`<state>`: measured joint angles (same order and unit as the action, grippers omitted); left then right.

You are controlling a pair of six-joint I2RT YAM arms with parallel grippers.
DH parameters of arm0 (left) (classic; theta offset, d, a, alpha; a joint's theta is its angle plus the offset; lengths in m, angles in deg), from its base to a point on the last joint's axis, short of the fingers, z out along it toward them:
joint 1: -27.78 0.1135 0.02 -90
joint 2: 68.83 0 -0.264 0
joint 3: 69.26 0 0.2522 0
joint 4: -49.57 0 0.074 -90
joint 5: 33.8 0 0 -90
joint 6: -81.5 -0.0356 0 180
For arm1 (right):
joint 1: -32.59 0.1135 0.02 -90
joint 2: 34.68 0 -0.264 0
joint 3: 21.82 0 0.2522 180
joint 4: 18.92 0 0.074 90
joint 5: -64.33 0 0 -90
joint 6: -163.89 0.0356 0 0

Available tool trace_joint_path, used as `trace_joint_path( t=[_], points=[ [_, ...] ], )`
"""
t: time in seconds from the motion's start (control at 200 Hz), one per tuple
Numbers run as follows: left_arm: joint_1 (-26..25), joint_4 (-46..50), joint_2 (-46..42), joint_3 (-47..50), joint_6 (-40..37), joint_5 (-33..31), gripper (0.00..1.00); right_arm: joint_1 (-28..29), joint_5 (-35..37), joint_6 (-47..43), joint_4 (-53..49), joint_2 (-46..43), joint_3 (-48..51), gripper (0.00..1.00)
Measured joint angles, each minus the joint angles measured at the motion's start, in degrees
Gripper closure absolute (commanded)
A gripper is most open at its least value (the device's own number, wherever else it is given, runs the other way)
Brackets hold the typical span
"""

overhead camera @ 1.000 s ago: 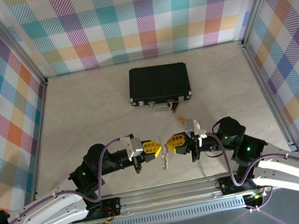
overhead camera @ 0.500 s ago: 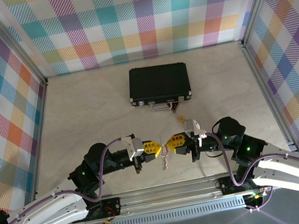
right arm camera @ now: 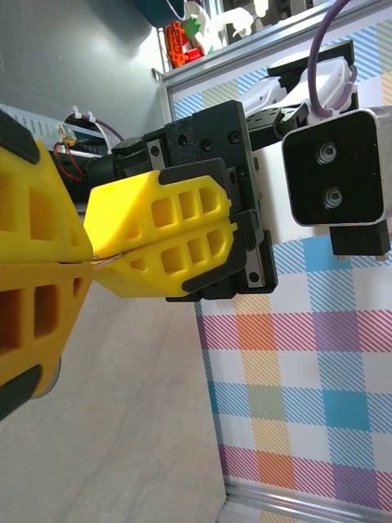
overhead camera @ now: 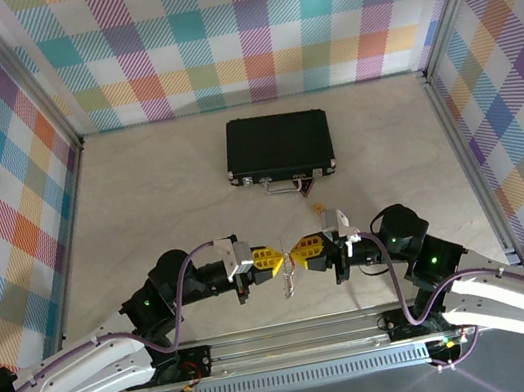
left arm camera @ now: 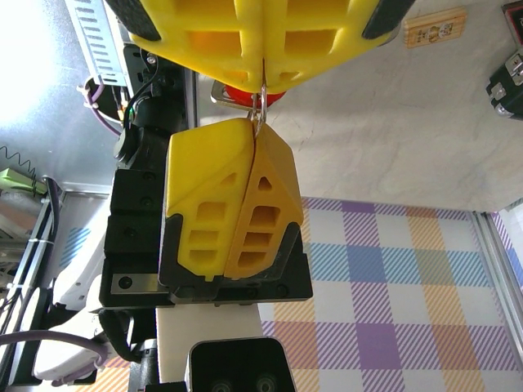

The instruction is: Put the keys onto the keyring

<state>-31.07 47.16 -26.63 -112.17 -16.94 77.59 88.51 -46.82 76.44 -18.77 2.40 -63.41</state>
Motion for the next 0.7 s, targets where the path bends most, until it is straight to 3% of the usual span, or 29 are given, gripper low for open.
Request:
trace_joint_path(
  t=[0.7],
  points=[
    [0.0,5.9,0.9,-2.7,-0.2,0.0,1.00,-0.1,-1.0,-1.1,-3.7,0.8,-1.3,1.00]
  ],
)
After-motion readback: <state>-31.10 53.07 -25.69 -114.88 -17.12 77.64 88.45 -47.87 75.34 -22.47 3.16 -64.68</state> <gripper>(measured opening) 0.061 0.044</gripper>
